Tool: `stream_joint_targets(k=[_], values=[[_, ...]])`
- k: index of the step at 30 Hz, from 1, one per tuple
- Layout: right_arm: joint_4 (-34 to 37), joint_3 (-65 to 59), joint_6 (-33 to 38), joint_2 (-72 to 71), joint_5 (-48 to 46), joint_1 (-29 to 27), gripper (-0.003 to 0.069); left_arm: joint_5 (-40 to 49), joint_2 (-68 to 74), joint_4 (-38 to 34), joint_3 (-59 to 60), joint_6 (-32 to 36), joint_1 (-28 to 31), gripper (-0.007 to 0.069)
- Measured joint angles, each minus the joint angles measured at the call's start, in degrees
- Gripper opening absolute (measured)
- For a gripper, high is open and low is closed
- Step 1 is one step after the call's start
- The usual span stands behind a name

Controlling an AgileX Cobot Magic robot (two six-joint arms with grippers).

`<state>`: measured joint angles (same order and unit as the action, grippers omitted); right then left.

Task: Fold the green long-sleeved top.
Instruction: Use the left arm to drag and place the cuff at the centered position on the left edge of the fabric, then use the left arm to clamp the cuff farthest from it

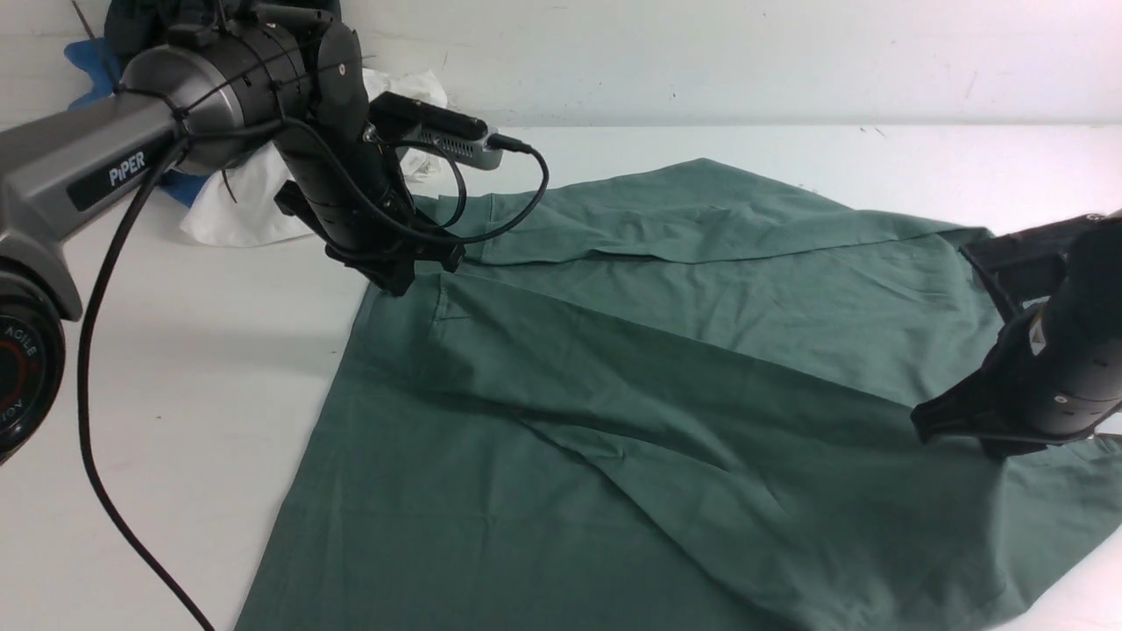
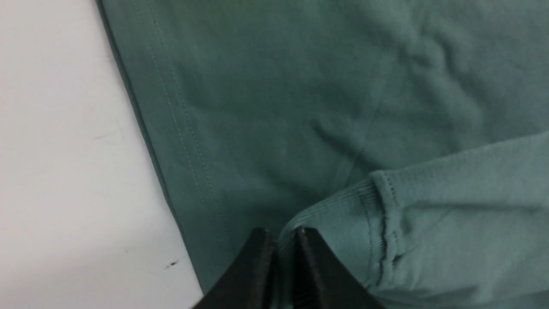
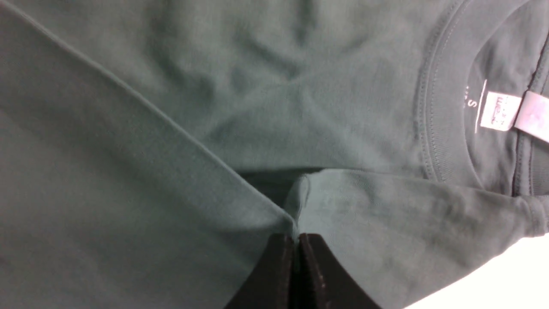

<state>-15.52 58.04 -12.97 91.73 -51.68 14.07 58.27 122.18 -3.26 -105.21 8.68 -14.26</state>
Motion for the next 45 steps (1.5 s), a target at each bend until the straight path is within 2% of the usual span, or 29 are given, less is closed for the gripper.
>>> stream_joint_targets(k=[2,7,8,9,11,13,17,24,27,36,45], values=[[0.04,0.00,-0.11,0.85,0.18,0.00,0.0024,0.00,0.42,0.54,0.00,-0.57,0.00,0.0111],[0.18,1.02,-1.71,1.47,1.52,0.00,0.0165,1.31,0.85,3.26,-1.21,-3.64,0.00,0.0332],[0.18,1.81,-1.84,1.47,1.44,0.00,0.0201,1.93,0.70,3.76,-1.87,-3.84,0.00,0.0365],[0.18,1.98,-1.84,1.47,1.37,0.00,0.0201,2.21,0.71,3.82,-2.26,-3.90,0.00,0.0372],[0.18,5.18,-1.93,1.34,0.41,0.00,0.0304,4.49,-0.09,4.79,-5.26,-4.38,0.00,0.0459],[0.18,7.47,-1.93,0.74,-0.67,0.00,0.0349,6.55,-0.85,4.99,-8.21,-4.68,0.00,0.0492],[0.18,12.06,-1.09,-2.12,-2.54,0.00,0.0386,9.66,-1.52,5.10,-13.10,-4.68,0.00,0.0510],[1.34,16.20,2.26,-5.78,-4.03,0.00,0.0392,8.95,2.32,4.37,-16.16,-6.70,0.00,0.0510],[2.05,16.32,3.19,-5.90,-5.13,0.00,0.0392,5.66,5.31,3.26,-16.63,-8.68,0.00,0.0510],[3.22,16.32,5.88,-5.90,-12.02,0.00,0.0392,-15.68,14.35,-1.57,-16.68,-18.60,0.00,0.0510],[3.53,16.32,5.96,-5.90,-15.41,0.00,0.0392,-24.56,18.97,-1.77,-16.68,-20.62,1.06,0.0510]])
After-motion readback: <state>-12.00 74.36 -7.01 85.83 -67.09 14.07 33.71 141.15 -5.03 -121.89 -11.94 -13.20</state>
